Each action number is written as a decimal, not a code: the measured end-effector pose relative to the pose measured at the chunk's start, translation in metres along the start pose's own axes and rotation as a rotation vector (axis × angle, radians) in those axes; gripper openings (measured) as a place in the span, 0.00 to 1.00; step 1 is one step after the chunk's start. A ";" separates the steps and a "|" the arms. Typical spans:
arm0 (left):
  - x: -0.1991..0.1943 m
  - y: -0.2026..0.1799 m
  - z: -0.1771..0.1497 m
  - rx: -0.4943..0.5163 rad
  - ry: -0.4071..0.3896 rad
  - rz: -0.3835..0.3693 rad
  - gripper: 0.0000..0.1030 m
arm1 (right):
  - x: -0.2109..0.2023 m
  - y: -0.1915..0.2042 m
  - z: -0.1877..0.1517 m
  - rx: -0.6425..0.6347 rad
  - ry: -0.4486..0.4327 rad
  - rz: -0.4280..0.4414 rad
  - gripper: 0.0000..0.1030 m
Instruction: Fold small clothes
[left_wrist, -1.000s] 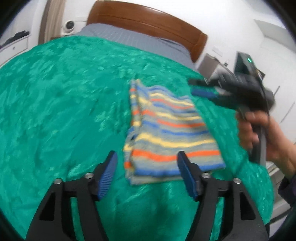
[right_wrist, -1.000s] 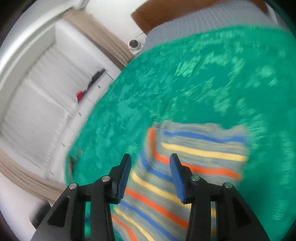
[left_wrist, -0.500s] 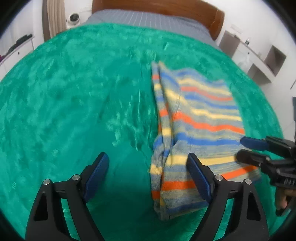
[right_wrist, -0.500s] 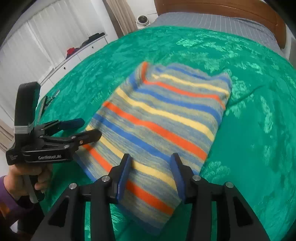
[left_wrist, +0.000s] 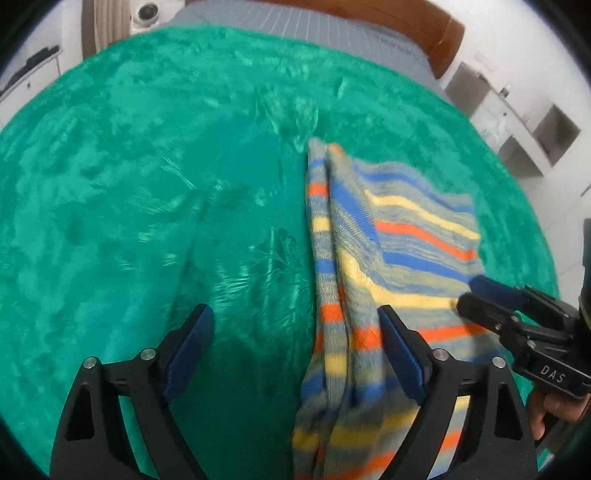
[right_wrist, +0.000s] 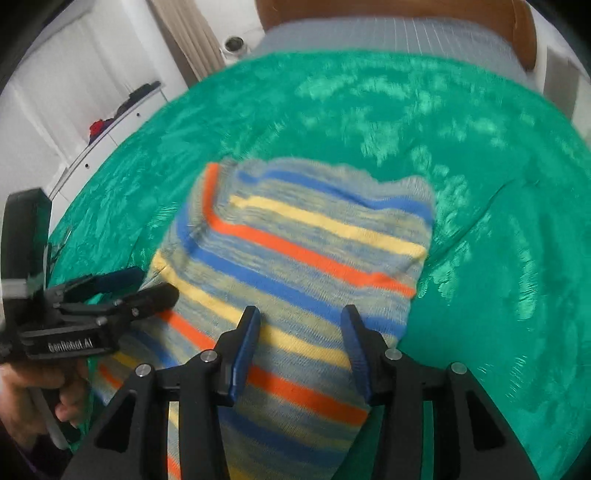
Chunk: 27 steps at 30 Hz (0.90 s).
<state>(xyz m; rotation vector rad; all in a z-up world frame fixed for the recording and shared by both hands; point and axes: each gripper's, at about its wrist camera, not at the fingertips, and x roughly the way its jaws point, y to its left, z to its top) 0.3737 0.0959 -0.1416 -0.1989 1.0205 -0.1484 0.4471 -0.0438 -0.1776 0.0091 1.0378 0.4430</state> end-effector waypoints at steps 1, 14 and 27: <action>-0.013 0.002 -0.005 0.005 -0.019 -0.012 0.87 | -0.009 0.004 -0.004 -0.011 -0.013 0.004 0.45; -0.059 0.024 -0.068 0.090 -0.029 -0.023 0.92 | -0.079 0.002 -0.099 0.071 -0.032 0.045 0.62; 0.023 0.000 -0.003 0.042 0.079 -0.242 0.59 | 0.020 -0.061 -0.032 0.413 0.011 0.339 0.47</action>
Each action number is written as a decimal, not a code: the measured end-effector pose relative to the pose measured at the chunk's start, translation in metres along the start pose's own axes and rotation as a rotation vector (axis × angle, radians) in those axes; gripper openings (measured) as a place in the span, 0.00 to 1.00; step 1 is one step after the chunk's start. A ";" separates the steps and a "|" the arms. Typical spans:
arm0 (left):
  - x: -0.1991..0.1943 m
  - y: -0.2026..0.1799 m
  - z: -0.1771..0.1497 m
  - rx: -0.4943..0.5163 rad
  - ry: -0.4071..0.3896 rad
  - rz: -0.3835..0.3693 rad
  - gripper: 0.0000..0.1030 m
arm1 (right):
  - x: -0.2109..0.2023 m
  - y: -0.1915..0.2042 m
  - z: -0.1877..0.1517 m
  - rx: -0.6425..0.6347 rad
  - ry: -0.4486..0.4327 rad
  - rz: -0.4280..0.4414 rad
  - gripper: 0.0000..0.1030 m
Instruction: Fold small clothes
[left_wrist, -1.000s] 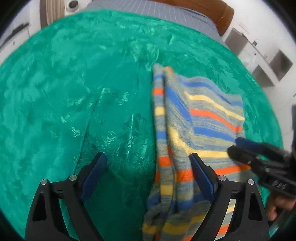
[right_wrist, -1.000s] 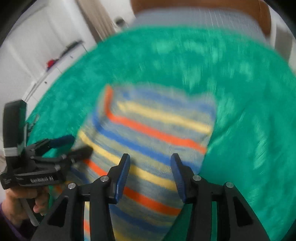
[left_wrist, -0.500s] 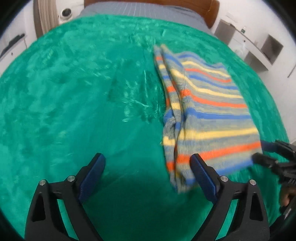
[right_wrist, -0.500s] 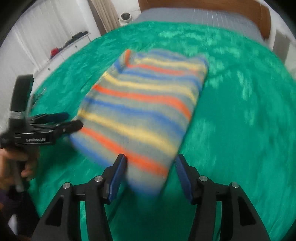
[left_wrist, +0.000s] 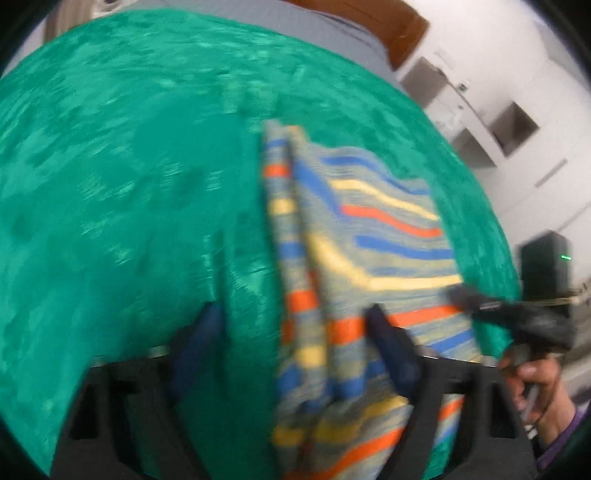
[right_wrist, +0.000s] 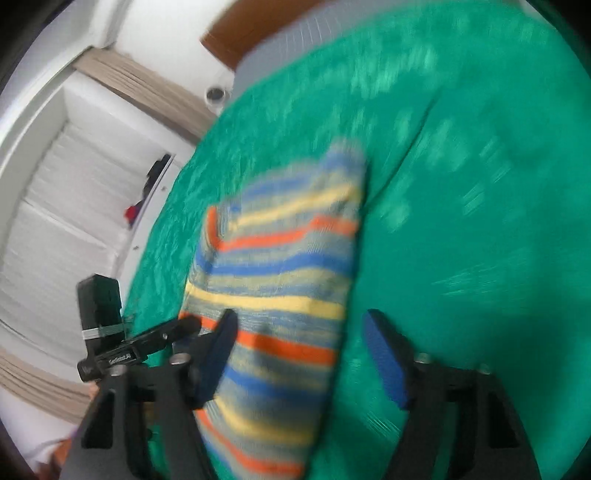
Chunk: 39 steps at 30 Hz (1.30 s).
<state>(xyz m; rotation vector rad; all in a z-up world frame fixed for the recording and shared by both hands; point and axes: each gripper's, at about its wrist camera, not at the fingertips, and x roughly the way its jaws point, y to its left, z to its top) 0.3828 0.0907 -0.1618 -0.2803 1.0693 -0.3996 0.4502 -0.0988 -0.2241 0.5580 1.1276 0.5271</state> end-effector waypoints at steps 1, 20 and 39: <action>0.005 -0.008 0.001 0.021 0.020 -0.018 0.33 | 0.009 0.010 -0.002 -0.028 -0.007 -0.029 0.41; -0.056 -0.033 0.024 0.094 -0.101 0.136 0.53 | -0.028 0.098 0.009 -0.245 -0.186 -0.240 0.42; -0.196 -0.106 -0.108 0.181 -0.432 0.568 0.99 | -0.167 0.156 -0.157 -0.494 -0.310 -0.546 0.99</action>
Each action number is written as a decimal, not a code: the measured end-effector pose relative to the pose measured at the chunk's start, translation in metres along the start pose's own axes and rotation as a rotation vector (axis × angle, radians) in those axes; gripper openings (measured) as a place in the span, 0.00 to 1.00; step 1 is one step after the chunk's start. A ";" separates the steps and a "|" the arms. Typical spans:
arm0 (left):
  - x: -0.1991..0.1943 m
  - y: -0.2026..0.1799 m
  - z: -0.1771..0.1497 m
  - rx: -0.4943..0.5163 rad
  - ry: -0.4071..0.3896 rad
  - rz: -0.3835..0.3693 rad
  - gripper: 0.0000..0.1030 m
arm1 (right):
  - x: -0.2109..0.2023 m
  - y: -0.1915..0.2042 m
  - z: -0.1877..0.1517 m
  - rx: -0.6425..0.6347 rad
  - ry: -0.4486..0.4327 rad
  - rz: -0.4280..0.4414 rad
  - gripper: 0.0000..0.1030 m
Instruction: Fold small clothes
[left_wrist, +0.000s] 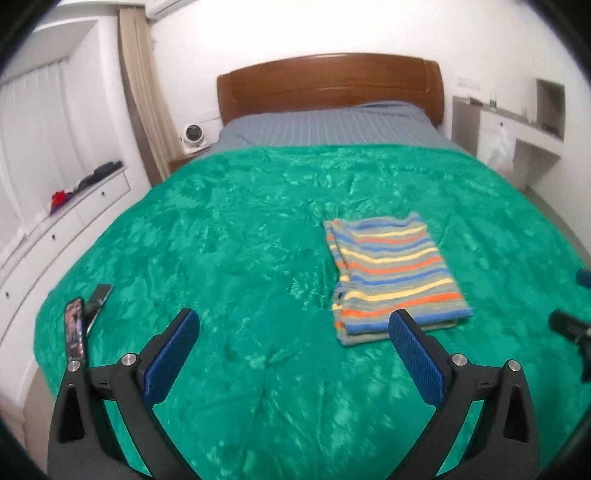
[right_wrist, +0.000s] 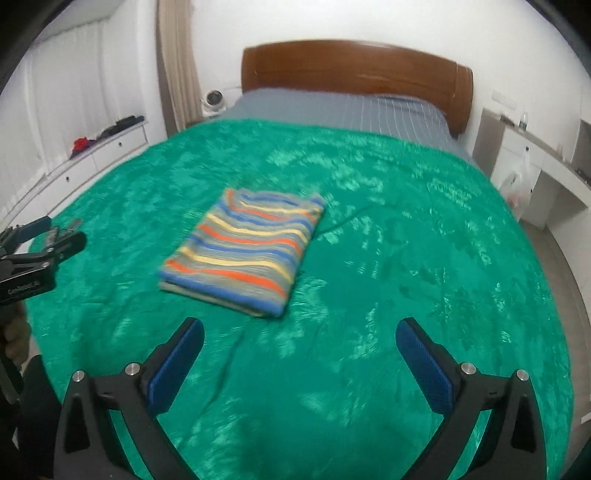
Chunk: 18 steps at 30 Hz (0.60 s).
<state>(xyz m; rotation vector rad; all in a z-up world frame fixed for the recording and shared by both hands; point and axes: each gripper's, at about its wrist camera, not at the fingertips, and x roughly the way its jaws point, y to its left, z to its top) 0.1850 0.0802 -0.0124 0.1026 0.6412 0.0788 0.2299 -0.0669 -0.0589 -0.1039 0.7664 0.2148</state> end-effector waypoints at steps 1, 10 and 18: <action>-0.007 -0.001 -0.002 0.003 0.000 0.000 0.99 | -0.004 0.007 -0.001 -0.006 -0.010 0.000 0.99; -0.061 -0.020 -0.014 0.028 -0.011 0.010 1.00 | -0.055 0.035 -0.021 -0.001 -0.023 0.024 0.99; -0.079 -0.029 -0.031 0.062 0.022 0.013 1.00 | -0.080 0.035 -0.038 0.028 0.019 -0.021 1.00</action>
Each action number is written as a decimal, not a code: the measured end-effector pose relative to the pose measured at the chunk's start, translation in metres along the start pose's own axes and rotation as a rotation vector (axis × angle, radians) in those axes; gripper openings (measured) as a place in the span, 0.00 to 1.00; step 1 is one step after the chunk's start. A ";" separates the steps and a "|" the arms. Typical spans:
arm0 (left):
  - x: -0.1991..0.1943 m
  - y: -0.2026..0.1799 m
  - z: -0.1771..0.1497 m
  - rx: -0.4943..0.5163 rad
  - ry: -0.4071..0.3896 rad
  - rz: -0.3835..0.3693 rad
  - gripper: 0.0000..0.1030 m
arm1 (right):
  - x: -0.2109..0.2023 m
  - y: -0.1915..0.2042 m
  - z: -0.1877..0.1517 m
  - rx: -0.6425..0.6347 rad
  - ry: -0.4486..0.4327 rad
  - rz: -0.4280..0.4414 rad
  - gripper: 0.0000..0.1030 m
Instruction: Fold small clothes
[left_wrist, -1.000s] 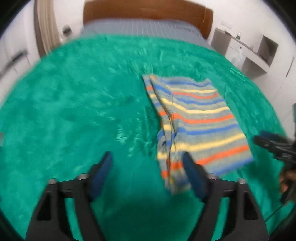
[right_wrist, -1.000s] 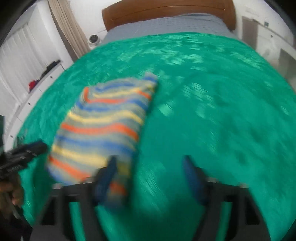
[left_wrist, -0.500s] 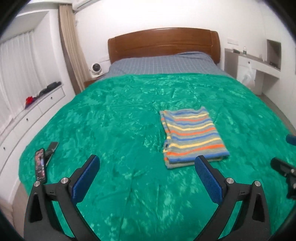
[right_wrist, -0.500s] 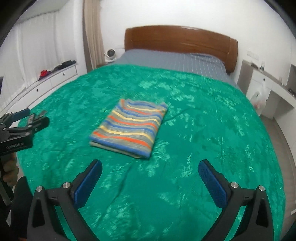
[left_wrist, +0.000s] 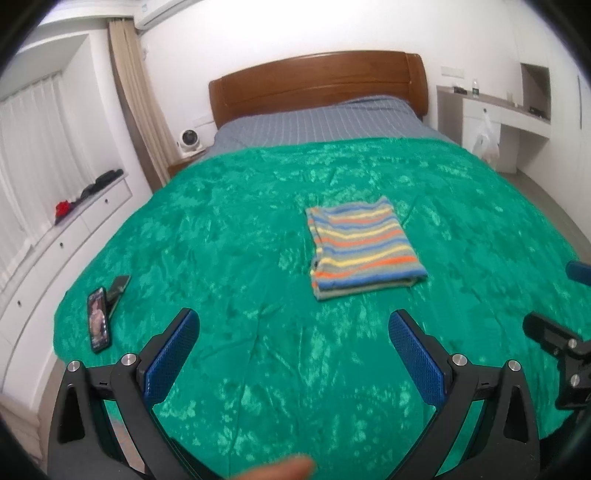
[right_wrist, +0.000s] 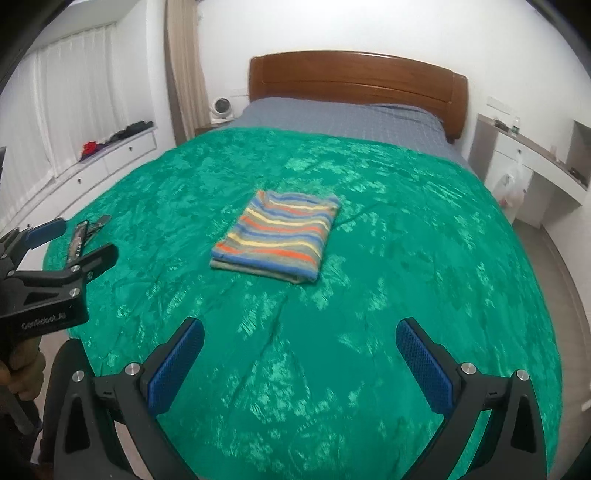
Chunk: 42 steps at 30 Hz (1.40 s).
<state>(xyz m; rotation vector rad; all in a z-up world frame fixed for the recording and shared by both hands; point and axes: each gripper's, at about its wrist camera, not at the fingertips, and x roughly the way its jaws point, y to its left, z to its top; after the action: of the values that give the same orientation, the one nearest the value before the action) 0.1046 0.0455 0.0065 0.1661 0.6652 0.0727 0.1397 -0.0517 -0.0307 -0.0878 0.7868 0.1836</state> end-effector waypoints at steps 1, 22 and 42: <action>-0.003 -0.001 -0.005 0.005 0.011 -0.010 1.00 | -0.002 0.000 -0.002 0.002 0.005 -0.001 1.00; -0.065 0.005 -0.023 -0.028 0.053 -0.098 1.00 | -0.064 0.038 -0.012 -0.058 0.000 -0.032 1.00; -0.059 0.008 -0.022 -0.085 0.053 -0.116 1.00 | -0.067 0.025 -0.011 -0.004 -0.001 -0.066 1.00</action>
<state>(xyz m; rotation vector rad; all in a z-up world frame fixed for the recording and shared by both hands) 0.0440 0.0493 0.0267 0.0440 0.7220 -0.0058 0.0808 -0.0380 0.0091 -0.1174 0.7817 0.1229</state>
